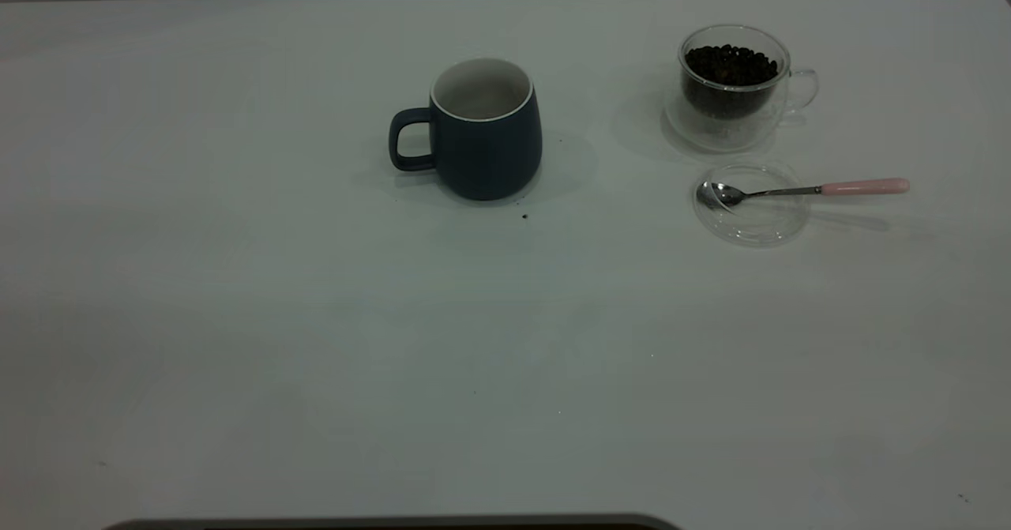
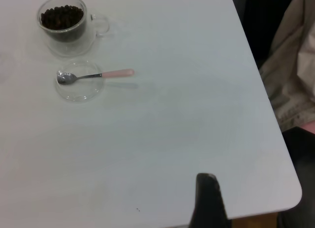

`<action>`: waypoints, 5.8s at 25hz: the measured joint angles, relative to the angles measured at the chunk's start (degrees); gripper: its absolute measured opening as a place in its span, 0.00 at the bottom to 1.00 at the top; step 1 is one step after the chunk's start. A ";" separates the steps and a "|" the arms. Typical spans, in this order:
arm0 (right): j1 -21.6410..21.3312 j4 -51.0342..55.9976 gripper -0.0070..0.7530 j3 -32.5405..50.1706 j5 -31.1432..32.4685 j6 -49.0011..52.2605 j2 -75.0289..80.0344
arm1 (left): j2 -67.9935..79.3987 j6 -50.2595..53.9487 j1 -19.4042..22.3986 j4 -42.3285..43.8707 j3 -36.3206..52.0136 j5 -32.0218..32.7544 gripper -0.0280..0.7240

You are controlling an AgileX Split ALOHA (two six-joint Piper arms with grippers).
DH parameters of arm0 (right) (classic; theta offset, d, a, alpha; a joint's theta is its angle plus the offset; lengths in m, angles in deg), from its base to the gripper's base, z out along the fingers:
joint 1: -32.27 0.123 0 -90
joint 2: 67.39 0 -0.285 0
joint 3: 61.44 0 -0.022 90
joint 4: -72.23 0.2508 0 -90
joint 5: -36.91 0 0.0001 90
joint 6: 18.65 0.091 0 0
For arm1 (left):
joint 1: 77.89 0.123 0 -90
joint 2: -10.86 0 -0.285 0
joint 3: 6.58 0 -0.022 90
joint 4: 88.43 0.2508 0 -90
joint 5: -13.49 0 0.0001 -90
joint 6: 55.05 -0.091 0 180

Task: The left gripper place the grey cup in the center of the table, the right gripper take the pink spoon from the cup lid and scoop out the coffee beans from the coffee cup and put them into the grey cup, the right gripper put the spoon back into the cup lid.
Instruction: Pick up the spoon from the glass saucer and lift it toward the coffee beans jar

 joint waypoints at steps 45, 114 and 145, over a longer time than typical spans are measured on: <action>0.00 6.26 0.76 0.00 -15.93 -7.56 13.76 | -18.68 -0.30 24.51 -0.70 1.49 -0.72 0.79; -25.05 77.46 0.73 -47.37 -7.30 -79.43 146.61 | -18.68 -0.41 24.51 -0.70 1.49 -0.62 0.79; -25.36 78.64 0.14 -47.73 -5.88 -81.18 146.27 | -18.68 -0.29 24.51 -0.70 1.49 -0.62 0.79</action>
